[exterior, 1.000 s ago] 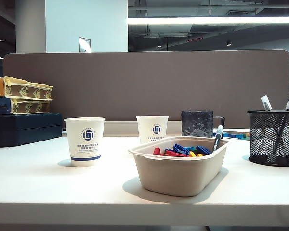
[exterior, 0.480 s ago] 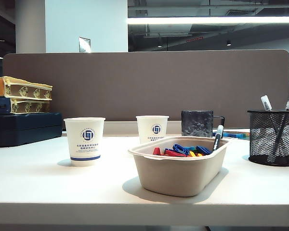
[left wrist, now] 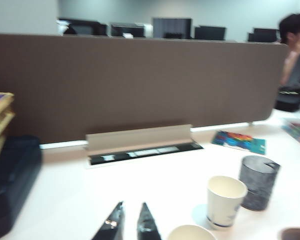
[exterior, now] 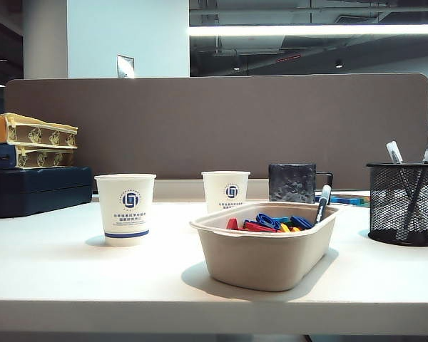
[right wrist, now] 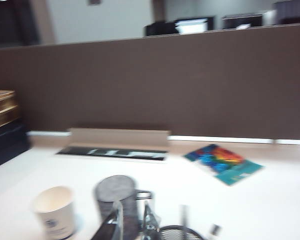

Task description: Pick up one pen and put it in the pen container.

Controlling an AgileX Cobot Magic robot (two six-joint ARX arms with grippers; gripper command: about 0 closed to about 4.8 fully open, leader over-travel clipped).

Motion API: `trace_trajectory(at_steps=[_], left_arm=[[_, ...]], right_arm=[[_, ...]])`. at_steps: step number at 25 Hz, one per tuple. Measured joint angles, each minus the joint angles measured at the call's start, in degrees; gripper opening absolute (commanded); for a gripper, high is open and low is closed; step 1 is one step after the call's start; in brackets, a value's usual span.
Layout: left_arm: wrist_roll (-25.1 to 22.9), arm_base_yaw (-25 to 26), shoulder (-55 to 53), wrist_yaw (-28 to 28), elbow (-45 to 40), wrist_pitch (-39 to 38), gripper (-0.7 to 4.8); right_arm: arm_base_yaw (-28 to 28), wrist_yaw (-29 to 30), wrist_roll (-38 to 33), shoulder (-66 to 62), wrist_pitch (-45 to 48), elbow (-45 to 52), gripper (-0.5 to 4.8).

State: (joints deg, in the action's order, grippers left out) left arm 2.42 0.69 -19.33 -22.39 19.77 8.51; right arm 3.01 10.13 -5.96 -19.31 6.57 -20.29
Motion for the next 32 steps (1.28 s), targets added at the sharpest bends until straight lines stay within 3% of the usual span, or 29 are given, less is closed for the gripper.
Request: trace_trajectory(at_steps=[4,6,13,19,32], left_arm=[[0.9,-1.0,-5.6,-3.3,2.0,0.7,0.35],[1.2,-2.4,-8.9,-5.1,3.2,0.9,0.35],[1.5,-12.3,-19.0,-6.7,7.5,0.8,0.35],[2.4,-16.6,-23.5,-6.8,9.0,0.8,0.35],[7.5,-17.8,-30.3,-8.4,9.0,1.6,0.35]], right_arm=[[0.0,8.0,0.0,-6.2,0.1,-4.3,0.55],[0.2,10.4,0.0,-8.3,0.1,-5.8,0.83],[1.5,17.4,-7.4,-16.9,0.2,-9.1,0.99],[2.7,18.2,-14.3,-20.5,0.2,-9.4,0.99],[7.2,18.1,-15.3,-35.2,0.0,-9.4,1.17]])
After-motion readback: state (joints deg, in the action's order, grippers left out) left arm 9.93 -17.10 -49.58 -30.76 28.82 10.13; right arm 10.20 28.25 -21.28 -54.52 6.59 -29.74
